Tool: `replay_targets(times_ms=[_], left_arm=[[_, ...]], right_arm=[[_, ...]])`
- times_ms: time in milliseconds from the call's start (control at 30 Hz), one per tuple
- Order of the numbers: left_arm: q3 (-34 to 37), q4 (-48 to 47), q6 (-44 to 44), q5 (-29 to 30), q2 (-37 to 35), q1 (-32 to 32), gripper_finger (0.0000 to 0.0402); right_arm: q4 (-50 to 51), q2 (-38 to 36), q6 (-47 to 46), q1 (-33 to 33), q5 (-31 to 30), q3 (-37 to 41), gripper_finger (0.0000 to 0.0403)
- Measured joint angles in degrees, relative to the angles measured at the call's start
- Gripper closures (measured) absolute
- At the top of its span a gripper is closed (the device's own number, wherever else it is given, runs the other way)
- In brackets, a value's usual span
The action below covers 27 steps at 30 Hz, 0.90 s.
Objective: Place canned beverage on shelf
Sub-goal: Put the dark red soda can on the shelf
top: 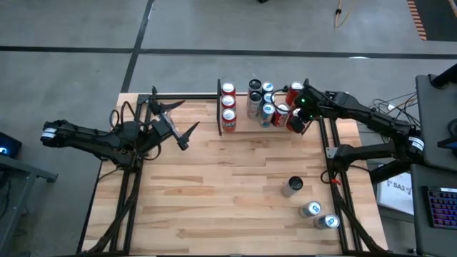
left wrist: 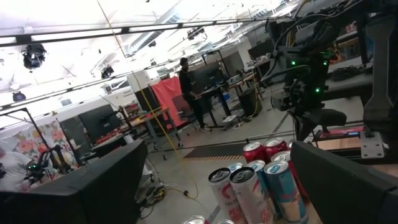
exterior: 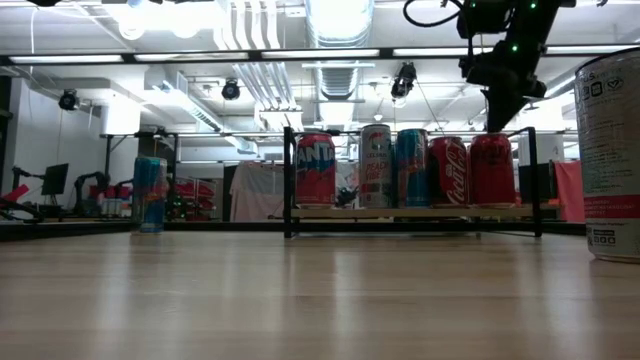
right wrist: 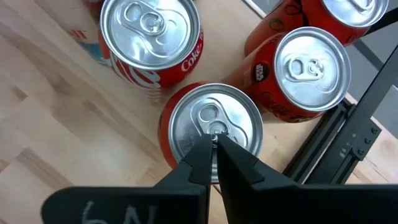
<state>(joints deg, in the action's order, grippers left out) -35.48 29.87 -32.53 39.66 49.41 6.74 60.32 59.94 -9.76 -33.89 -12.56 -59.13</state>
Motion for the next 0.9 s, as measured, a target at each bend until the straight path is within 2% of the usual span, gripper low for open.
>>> replay_targets(times_ms=[267, 900], left_arm=[[0.0, 0.0, 0.0, 0.0, 0.0, 0.0, 0.0017], [0.0, 0.0, 0.0, 0.0, 0.0, 0.0, 0.0017]], right_arm=[[0.6, 0.0, 0.9, 0.0, -3.1, 0.2, 0.0390], [2.4, -0.6, 2.1, 0.0, -3.8, 0.1, 0.0390]])
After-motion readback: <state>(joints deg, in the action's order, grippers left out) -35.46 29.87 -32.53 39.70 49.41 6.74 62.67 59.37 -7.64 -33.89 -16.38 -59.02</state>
